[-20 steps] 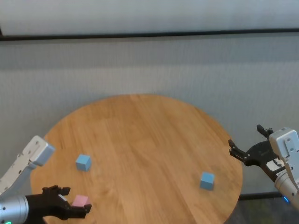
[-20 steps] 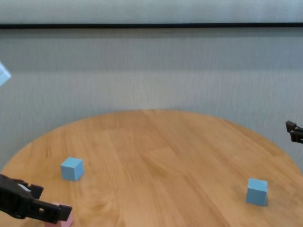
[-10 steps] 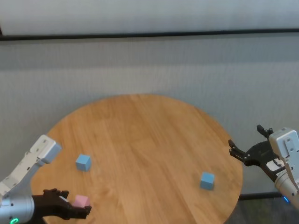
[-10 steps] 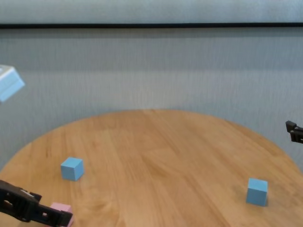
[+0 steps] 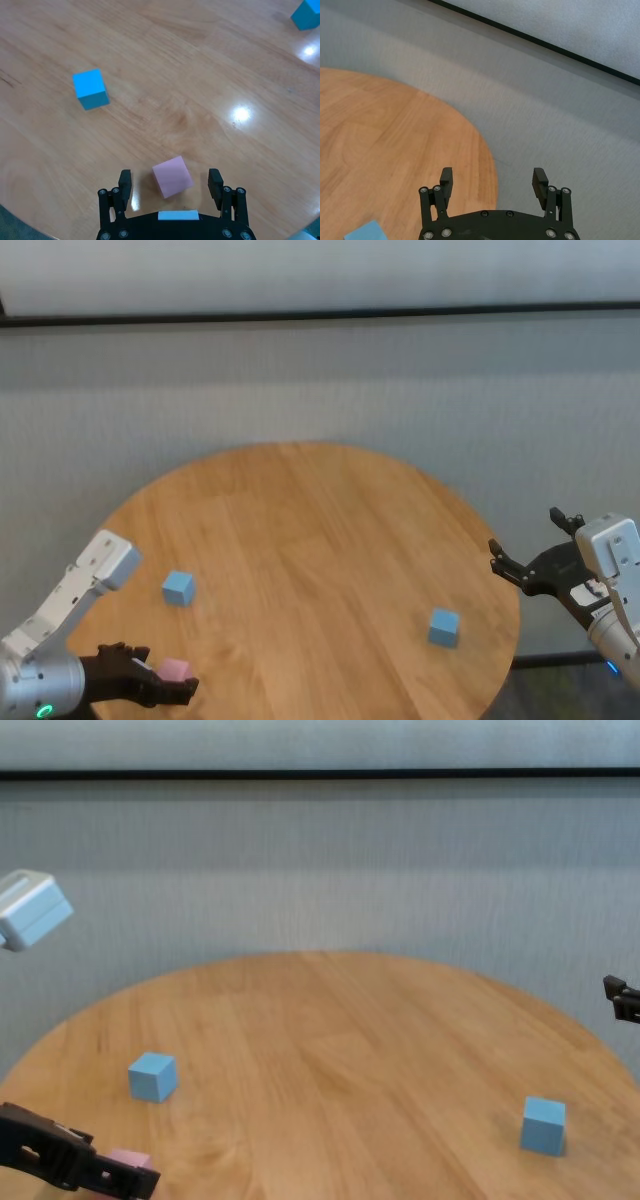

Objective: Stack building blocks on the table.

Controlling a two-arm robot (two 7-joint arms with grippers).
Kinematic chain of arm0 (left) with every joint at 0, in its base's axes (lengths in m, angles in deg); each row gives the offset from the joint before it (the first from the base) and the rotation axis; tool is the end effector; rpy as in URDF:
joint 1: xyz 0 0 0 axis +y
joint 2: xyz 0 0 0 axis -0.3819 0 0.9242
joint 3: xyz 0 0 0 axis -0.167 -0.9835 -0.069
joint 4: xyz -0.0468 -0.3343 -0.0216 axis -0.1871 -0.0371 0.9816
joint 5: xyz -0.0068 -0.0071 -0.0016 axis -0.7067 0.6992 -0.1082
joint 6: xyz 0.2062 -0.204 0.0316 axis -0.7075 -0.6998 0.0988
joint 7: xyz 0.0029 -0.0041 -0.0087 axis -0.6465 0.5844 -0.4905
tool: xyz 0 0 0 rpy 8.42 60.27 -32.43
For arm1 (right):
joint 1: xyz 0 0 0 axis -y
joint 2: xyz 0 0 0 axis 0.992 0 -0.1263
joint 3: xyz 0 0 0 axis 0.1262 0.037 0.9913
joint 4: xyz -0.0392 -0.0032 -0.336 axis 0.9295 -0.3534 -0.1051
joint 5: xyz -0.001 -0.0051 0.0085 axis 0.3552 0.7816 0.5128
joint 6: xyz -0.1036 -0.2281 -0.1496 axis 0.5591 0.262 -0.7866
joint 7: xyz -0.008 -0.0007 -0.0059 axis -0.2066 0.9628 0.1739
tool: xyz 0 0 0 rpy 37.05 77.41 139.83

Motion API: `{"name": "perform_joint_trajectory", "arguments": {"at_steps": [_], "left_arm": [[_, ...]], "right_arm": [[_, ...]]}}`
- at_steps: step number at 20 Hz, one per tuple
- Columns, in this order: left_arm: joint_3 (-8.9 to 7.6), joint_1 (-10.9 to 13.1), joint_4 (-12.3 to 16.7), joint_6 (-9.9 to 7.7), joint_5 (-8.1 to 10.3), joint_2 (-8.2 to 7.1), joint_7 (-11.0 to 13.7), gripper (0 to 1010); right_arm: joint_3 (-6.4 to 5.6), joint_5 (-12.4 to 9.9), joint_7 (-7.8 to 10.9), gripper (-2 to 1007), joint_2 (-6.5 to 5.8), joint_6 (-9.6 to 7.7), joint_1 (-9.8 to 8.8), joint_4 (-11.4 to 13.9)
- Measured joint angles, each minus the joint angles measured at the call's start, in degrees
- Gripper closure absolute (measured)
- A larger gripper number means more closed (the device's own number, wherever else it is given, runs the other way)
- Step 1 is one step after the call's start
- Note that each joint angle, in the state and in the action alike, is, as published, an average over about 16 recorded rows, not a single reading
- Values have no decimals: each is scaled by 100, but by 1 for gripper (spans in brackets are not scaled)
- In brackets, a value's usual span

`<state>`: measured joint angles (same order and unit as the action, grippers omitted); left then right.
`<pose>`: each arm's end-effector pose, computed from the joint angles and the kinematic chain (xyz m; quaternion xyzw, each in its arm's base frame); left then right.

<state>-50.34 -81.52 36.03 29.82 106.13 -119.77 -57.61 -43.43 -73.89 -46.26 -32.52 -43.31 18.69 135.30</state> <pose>0.3512 0.1092 -0.2811 0.3071 0.1735 0.3964 0.8476 0.3498 -0.1146 -0.3379 -0.1416 -0.1325 -0.5799 0.7913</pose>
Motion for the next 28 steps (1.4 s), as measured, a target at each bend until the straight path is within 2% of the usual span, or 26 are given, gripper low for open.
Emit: {"name": "perform_joint_trajectory", "arguments": {"at_steps": [14, 20, 28], "left_arm": [[-42, -60, -171, -162, -288, 285, -203, 1], [-111, -62, -242, -269, -341, 415, -282, 2], [-191, -45, -292, -324, -368, 522, -353, 8]], "right_arm": [[0, 0, 0, 4, 0, 0, 0, 0], [0, 0, 0, 4, 0, 0, 0, 0], [0, 0, 0, 4, 0, 0, 0, 0]]}}
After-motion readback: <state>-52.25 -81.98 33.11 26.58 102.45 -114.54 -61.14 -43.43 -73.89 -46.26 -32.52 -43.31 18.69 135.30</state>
